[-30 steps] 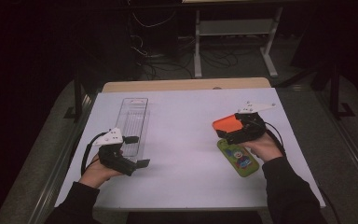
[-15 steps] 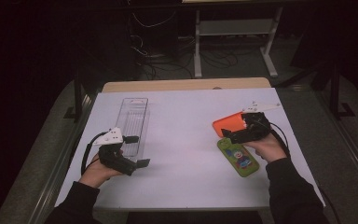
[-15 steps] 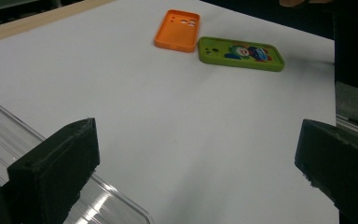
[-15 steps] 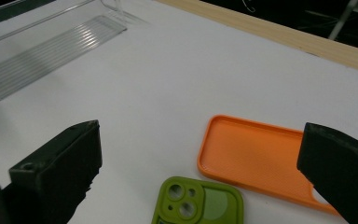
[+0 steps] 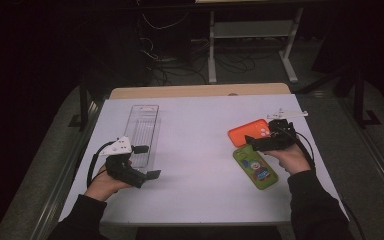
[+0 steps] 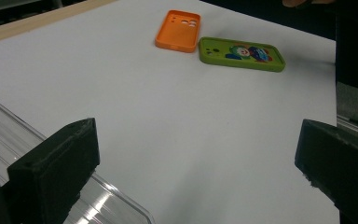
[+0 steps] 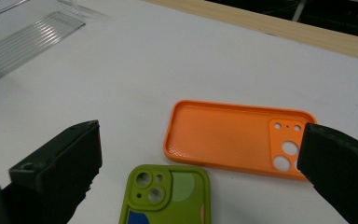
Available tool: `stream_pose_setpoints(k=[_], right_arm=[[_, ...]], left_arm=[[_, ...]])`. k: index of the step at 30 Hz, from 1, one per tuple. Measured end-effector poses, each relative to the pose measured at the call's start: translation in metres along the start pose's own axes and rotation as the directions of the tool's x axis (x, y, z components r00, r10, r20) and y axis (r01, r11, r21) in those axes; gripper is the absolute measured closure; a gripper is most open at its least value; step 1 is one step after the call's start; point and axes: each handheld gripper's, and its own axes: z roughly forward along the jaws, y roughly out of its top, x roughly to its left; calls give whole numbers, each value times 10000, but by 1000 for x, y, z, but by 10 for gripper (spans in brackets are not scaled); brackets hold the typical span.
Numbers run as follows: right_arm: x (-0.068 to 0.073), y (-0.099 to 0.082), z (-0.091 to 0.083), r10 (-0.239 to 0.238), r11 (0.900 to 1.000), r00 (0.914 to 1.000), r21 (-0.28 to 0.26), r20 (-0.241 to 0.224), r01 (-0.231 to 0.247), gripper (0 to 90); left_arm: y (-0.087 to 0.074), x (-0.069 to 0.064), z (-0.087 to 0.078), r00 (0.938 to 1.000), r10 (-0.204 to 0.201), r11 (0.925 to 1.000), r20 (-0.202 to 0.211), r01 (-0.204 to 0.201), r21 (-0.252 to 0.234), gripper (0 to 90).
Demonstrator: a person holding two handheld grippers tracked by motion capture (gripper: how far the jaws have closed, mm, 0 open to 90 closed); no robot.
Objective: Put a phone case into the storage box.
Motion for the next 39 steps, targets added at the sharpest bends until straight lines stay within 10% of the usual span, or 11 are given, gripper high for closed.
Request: stream_pose_setpoints(k=[39], right_arm=[[12,-41,-10,-107,9924,9995,1225,-296,142,0]], left_arm=[[0,-1,2,9999,109,9999,12,-109,-17,0]])
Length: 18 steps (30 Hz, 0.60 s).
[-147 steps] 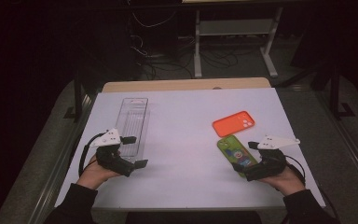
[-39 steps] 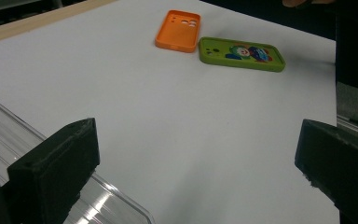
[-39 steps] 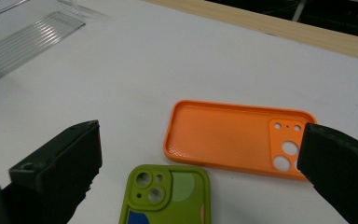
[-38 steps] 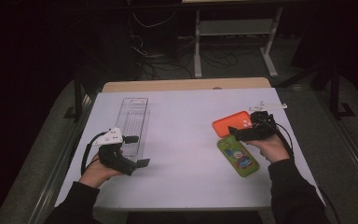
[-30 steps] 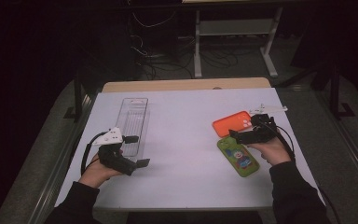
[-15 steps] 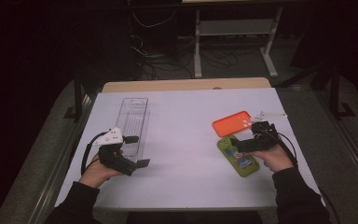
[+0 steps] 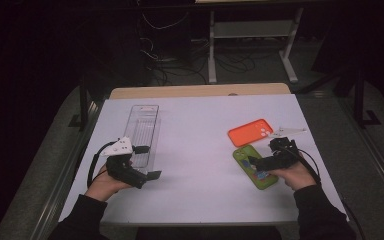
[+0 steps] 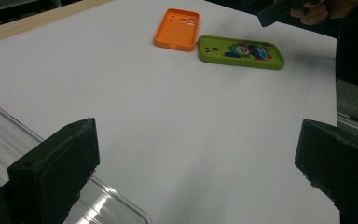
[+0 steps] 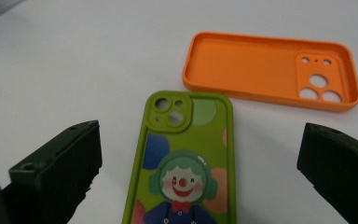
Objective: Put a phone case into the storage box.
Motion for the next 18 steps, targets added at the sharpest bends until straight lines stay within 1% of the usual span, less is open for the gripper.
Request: stream_pose_setpoints(k=[1,4,5,8,9,14,15,16,17,18], right_arm=[[0,-2,0,-63,10000,10000,21,17,63,0],[0,-6,1,-13,9998,10000,192,27,12,0],[0,-8,1,-88,9998,9999,187,51,87,0],[0,-11,2,6,9994,10000,334,35,-8,0],[1,-14,4,1,9987,10000,519,20,-2,0],[6,-21,10,-61,9954,10000,959,-33,64,0],[5,-22,12,-214,9949,9998,986,-26,216,0],[5,-22,12,-214,9949,9998,986,-26,216,0],[6,-23,13,-121,9937,9999,1114,-11,122,0],[6,-24,15,-201,9932,9998,1150,9,199,0]], left_arm=[[0,0,0,10000,84,9999,-2,-84,81,0],[0,0,0,10000,56,10000,-20,-56,-1,0],[0,0,0,10000,-6,10000,-25,6,5,0],[0,0,0,10000,39,10000,-32,-38,53,0],[0,0,1,10000,61,9999,-22,-60,86,0],[-1,-1,1,10000,20,10000,-58,-19,94,0],[-1,-1,1,10000,20,10000,-58,-19,94,0],[-1,-1,1,10000,34,10000,-61,-34,90,0],[-1,-1,1,10000,33,10000,-54,-33,76,0],[0,-1,0,10000,64,9999,-59,-63,89,0]])
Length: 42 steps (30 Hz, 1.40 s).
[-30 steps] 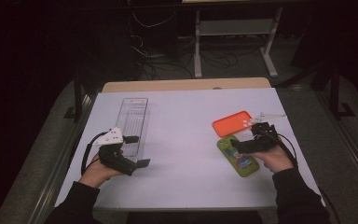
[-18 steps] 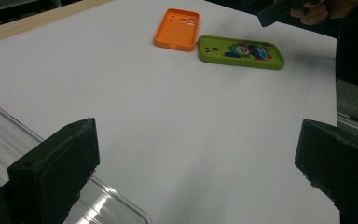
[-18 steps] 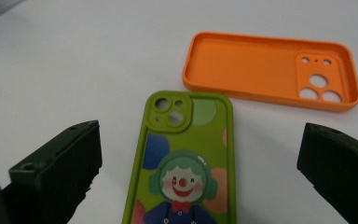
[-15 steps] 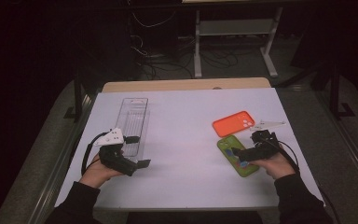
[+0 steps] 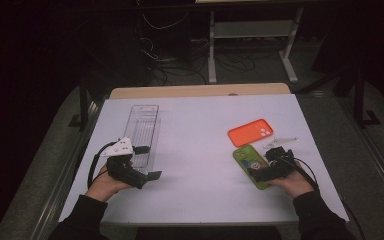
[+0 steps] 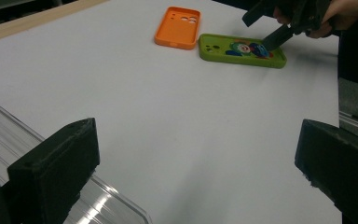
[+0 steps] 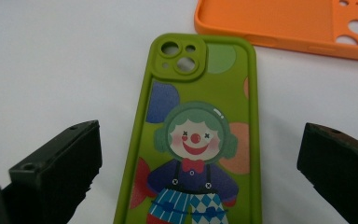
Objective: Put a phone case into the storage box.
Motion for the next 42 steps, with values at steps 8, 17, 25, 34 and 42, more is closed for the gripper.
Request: stream_pose_setpoints(k=[8,17,25,34,42], right_arm=[[3,-2,11,-243,9975,9994,662,262,225,0],[4,-4,17,-455,9903,9986,1328,256,417,11],[5,-5,18,-538,9870,9984,1527,172,505,74],[6,-4,18,-544,9860,9981,1595,283,493,95],[9,-3,18,-438,9843,9982,1725,413,361,118]], left_arm=[[-1,1,1,10000,32,10000,46,-32,16,0],[-1,0,1,10000,15,10000,45,-15,52,0],[-1,0,1,10000,-6,10000,39,6,58,0],[-1,0,2,10000,7,10000,32,-7,51,0],[-2,-1,3,10000,-30,10000,34,30,41,0]])
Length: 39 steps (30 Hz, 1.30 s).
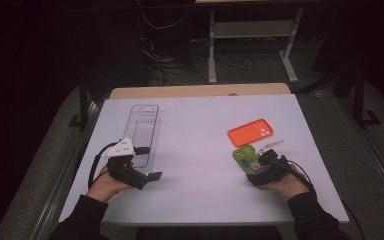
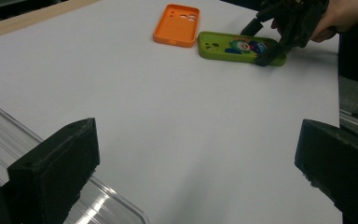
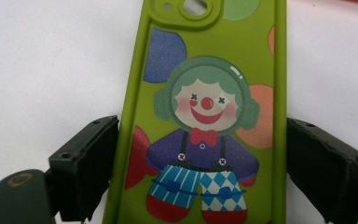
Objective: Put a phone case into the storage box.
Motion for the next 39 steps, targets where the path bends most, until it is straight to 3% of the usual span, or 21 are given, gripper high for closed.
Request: stream_pose_setpoints(k=[14,19,21,22,23,24,32,39], right_arm=[[2,0,-2,427,9990,9989,133,166,-430,149],[0,2,-3,375,9990,9993,250,-21,-375,152],[-2,2,-5,408,9988,9989,296,-224,-402,152],[-3,2,-7,541,9982,9968,292,-583,-525,152],[-3,2,-7,541,9982,9968,292,-583,-525,152],[-2,4,-11,335,9992,9975,228,-625,-321,152],[0,11,-27,-1,9996,9942,-287,-1080,-30,152],[-6,21,-33,-811,9959,9887,-500,-1262,753,153]], left_arm=[[0,0,0,10000,20,10000,34,-20,30,0],[0,0,0,10000,-70,10000,54,70,-41,0],[0,0,1,10000,-64,10000,59,64,-49,0],[0,0,1,10000,-58,10000,65,59,-50,0],[1,0,1,9999,-71,10000,76,71,-53,0],[1,0,0,10000,-54,10000,79,54,-38,0],[3,0,2,9999,33,10000,138,-33,-17,0],[6,0,2,9999,37,10000,131,-38,16,0]])
